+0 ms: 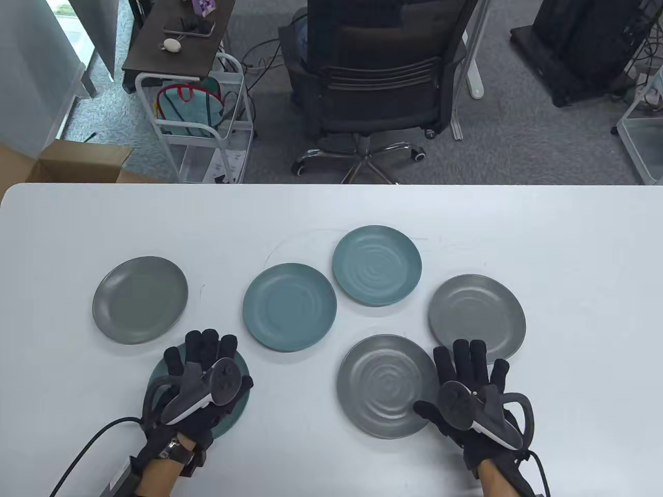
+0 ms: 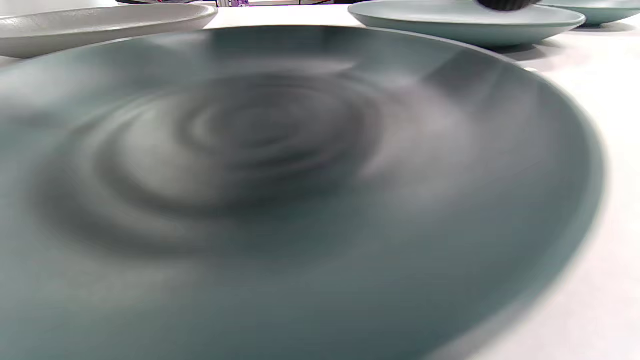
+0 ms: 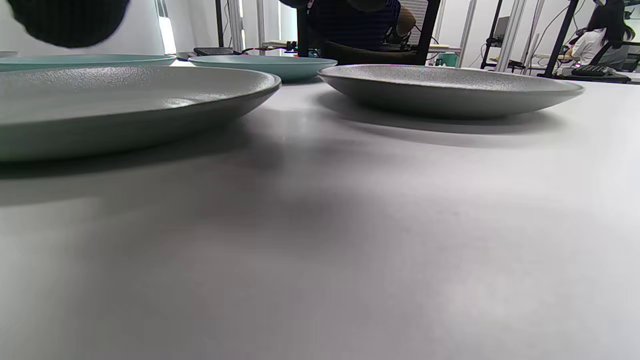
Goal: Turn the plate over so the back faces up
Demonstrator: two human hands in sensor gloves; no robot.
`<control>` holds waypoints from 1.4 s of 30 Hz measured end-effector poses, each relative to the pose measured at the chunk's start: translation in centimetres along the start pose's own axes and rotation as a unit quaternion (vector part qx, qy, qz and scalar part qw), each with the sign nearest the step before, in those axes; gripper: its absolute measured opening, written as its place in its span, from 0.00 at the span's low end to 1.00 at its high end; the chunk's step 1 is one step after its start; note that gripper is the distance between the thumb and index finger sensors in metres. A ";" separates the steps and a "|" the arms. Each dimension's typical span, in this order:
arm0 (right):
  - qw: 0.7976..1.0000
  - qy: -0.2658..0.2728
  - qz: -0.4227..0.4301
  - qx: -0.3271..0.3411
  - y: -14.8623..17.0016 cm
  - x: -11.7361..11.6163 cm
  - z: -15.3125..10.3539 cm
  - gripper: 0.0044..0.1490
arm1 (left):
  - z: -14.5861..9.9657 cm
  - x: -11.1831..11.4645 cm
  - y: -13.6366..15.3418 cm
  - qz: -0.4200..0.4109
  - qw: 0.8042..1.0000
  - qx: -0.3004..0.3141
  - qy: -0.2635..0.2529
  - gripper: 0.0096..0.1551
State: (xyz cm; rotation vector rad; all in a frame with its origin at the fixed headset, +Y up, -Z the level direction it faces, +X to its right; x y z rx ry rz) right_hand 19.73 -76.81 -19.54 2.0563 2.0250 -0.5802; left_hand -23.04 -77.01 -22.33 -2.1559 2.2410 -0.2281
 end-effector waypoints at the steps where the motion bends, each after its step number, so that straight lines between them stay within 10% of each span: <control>1: 1.000 -0.001 0.000 0.001 0.0 0.0 0.0 0.65 | 0.0 0.1 0.0 0.000 1.000 0.000 0.000 0.51; 42: 1.000 -0.006 0.009 0.000 -0.1 -0.1 0.0 0.65 | 0.3 0.3 0.4 -0.002 1.000 -0.006 0.000 0.50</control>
Point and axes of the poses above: the tracker on the back of each hand, its own y axis roughly to the little-finger side, its own z axis roughly from the wrist to the fingertips, x = y × z, the point moved 3 cm from there along z, roughly from the wrist to the fingertips, and after that the axes turned 15 degrees about -y, right-handed, at the moved point
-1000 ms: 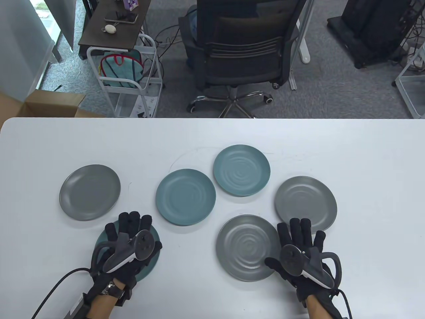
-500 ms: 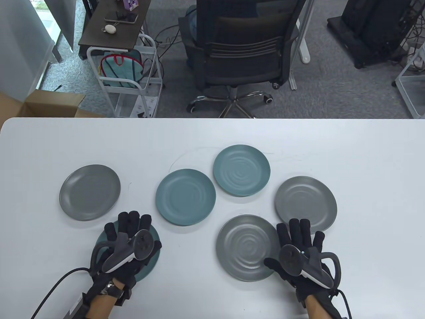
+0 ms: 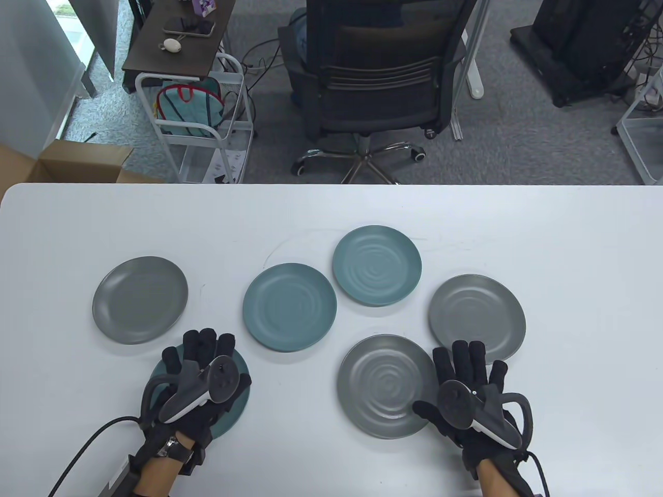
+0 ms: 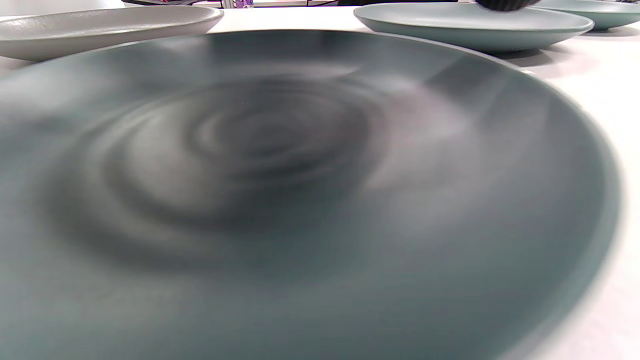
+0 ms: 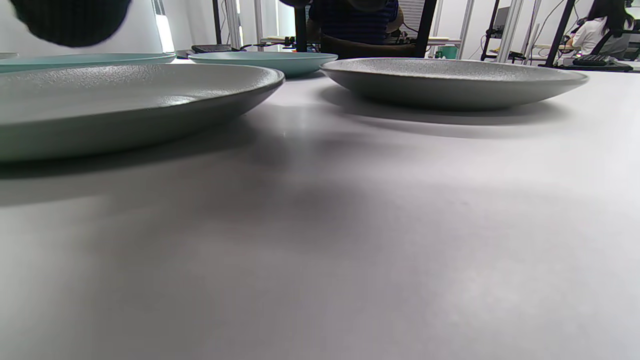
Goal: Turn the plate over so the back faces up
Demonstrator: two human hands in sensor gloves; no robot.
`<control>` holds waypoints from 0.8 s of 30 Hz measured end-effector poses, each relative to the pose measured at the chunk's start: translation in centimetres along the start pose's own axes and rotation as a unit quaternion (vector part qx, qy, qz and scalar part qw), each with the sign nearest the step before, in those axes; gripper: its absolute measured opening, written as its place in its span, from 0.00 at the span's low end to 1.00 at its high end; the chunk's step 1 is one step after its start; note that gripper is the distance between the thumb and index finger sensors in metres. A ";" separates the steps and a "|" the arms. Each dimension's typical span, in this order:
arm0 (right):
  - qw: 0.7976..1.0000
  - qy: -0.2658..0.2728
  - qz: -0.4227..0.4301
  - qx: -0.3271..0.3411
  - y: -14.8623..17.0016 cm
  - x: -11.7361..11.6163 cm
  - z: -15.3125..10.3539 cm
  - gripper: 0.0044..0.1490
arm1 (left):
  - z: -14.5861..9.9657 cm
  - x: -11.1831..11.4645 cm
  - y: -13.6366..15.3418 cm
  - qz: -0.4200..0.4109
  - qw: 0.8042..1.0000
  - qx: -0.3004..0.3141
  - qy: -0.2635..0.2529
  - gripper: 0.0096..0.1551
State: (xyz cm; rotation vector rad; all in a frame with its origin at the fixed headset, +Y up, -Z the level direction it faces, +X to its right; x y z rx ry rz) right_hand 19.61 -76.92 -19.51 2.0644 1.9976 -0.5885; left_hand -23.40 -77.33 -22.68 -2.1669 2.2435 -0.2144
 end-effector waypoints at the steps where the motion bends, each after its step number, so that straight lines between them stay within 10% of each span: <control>1: 1.000 0.000 0.000 0.000 0.0 0.0 0.0 0.65 | 0.0 0.0 0.0 -0.001 1.000 0.000 0.001 0.50; 24: 1.000 0.003 0.016 -0.001 0.3 0.2 -0.2 0.65 | 5.5 -4.8 5.5 -0.011 0.996 -0.076 -0.037 0.50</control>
Point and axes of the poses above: the tracker on the back of each hand, its own y axis roughly to the little-finger side, its own z axis roughly from the wrist to the fingertips, x = y × z, the point moved 3 cm from there along z, roughly from the wrist to the fingertips, and after that the axes turned 15 degrees about -y, right-handed, at the moved point
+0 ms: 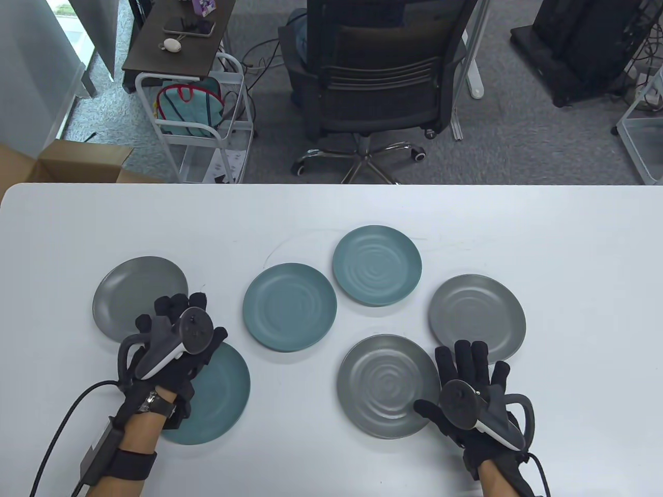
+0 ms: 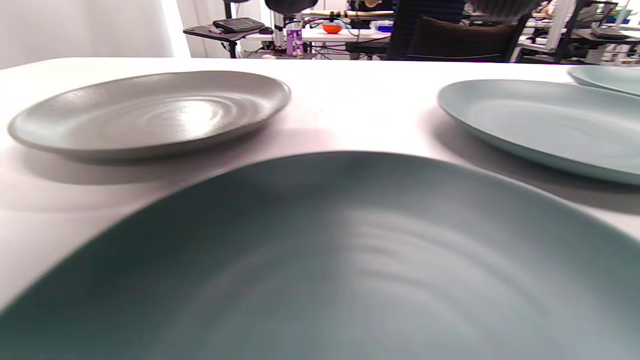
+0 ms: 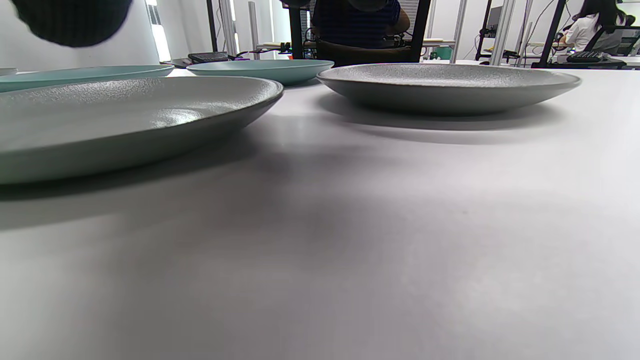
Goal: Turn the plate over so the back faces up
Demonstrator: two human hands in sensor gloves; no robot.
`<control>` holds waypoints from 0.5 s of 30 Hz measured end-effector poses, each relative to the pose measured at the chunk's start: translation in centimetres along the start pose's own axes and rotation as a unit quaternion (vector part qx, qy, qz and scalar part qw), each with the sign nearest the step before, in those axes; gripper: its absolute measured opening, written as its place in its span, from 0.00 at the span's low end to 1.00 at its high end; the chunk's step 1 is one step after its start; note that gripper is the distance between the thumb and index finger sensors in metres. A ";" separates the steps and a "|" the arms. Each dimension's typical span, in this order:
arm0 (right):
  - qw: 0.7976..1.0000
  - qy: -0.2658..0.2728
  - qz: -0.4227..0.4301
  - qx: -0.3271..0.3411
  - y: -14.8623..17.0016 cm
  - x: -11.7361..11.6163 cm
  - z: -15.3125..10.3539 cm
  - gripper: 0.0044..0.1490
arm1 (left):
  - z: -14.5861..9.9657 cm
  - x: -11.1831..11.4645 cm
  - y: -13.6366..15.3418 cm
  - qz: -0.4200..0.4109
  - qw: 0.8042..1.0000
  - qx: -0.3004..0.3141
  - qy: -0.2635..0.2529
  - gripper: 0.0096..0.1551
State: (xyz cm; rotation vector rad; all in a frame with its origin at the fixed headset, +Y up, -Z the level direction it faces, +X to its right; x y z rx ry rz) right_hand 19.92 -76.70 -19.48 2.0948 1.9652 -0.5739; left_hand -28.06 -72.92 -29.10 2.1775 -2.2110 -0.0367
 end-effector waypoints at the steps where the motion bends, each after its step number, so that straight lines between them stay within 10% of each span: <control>1: 1.000 0.000 0.000 0.000 0.0 0.0 0.0 0.65 | 0.4 0.0 0.4 0.001 1.000 -0.006 0.000 0.50; 15: 1.000 -0.008 0.003 -0.005 0.1 -0.1 0.0 0.65 | 4.4 2.6 4.9 0.008 0.995 -0.087 0.054 0.50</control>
Point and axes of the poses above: the tracker on the back of each hand, its own y axis roughly to the little-finger side, its own z axis roughly from the wrist to the fingertips, x = y × z, the point moved 3 cm from there along z, roughly from the wrist to the fingertips, and after that the axes turned 15 degrees about -y, right-handed, at the moved point
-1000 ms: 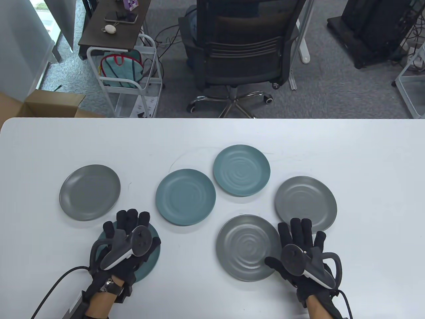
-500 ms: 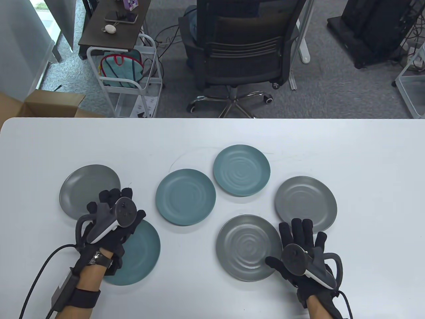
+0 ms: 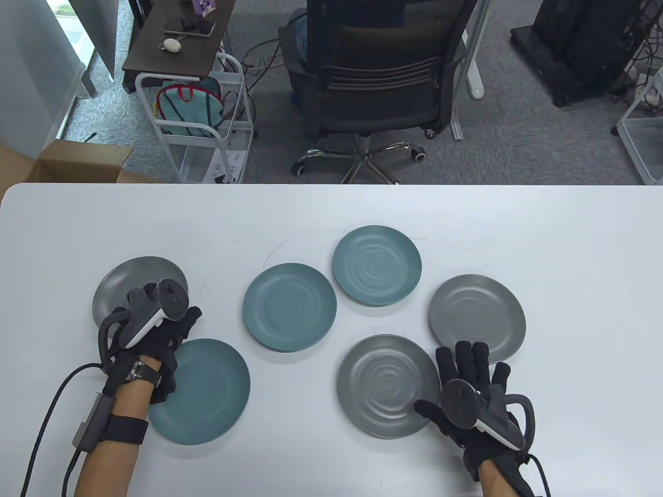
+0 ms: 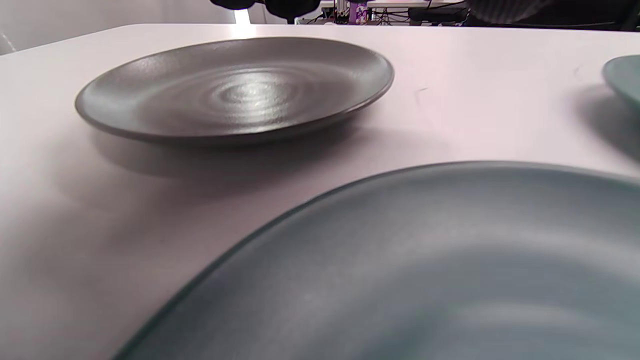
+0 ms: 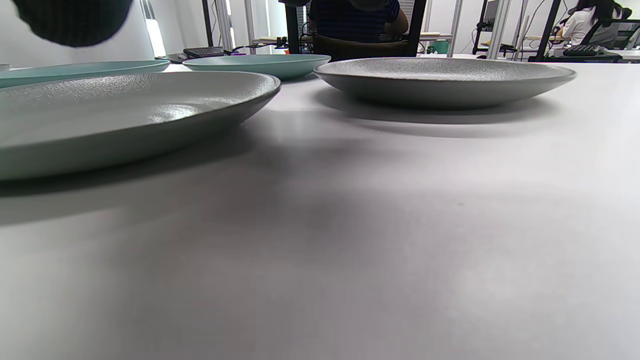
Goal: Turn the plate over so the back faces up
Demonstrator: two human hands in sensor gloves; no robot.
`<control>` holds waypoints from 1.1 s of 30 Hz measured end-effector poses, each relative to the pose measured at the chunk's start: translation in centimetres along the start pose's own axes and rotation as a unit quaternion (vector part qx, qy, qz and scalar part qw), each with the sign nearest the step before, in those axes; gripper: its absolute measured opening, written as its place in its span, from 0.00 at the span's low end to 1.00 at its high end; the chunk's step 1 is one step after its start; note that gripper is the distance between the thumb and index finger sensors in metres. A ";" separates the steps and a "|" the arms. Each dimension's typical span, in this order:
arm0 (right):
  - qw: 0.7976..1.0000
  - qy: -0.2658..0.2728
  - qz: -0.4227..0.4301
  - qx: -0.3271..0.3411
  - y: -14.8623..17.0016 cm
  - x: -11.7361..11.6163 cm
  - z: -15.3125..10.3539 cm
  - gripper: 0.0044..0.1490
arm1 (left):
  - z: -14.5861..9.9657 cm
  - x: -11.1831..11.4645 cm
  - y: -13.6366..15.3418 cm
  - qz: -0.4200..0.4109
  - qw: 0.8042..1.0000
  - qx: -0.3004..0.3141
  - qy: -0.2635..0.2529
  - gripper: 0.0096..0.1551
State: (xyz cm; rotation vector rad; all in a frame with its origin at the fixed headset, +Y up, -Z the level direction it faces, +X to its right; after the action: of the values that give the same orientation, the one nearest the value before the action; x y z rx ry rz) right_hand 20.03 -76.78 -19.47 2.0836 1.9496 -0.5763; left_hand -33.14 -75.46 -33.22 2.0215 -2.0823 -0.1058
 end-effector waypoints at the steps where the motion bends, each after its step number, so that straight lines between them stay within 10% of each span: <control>1: 1.000 -0.001 0.000 0.000 0.0 0.0 0.0 0.65 | 0.2 0.3 0.2 0.000 1.000 -0.005 0.005 0.50; 33: 1.000 -0.007 0.000 -0.001 -0.1 -0.1 0.1 0.64 | 2.0 3.0 0.1 0.067 0.997 -0.030 0.029 0.43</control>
State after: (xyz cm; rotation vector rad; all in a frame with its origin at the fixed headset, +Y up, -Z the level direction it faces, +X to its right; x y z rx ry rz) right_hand 19.89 -76.90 -19.53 2.0720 1.9427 -0.5870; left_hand -33.75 -78.69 -34.79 1.8227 -2.1454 -0.0828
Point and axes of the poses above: the tracker on the back of each hand, its own y axis roughly to the little-finger side, its own z axis roughly from the wrist to the fingertips, x = y × z, the point moved 3 cm from there along z, roughly from the wrist to the fingertips, and after that the axes turned 15 degrees about -y, right-handed, at the moved point
